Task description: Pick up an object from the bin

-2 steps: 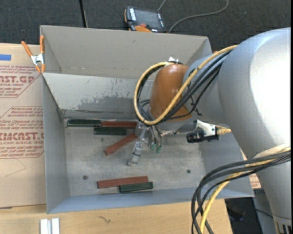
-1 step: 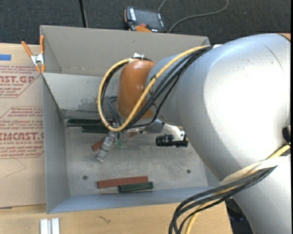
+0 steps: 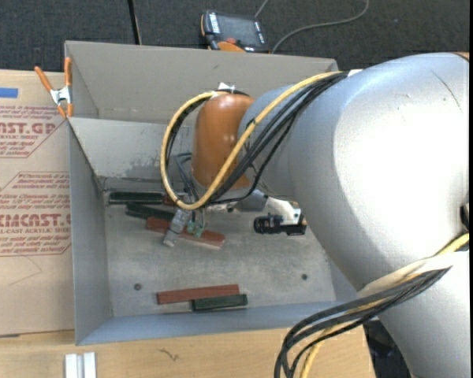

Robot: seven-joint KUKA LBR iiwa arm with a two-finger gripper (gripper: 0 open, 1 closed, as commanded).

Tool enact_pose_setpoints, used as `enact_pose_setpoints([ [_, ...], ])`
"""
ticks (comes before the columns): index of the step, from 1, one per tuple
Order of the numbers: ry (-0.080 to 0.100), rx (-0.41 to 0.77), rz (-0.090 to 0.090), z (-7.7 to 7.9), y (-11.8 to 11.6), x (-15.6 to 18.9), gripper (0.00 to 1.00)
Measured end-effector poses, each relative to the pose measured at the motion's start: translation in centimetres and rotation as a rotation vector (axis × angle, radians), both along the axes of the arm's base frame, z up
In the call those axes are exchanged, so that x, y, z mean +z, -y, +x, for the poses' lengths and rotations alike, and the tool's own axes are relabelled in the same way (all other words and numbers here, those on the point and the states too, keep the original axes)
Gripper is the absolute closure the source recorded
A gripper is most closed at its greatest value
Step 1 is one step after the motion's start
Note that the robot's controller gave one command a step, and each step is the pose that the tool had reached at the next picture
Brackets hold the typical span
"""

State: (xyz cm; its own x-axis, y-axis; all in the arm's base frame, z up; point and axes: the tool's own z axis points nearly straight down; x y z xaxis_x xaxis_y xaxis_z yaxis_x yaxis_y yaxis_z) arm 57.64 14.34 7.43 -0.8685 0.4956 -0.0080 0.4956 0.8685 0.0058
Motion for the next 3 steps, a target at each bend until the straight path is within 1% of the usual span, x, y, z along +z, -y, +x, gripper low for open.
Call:
enact_pose_setpoints([
  [1,-0.009,0.0,-0.002,-0.3,0.0,-0.4,0.0],
  [2,-0.008,0.0,-0.002,-0.2,0.0,-0.3,1.0],
  [3,-0.001,-0.011,0.003,0.2,-3.1,13.0,1.0],
])
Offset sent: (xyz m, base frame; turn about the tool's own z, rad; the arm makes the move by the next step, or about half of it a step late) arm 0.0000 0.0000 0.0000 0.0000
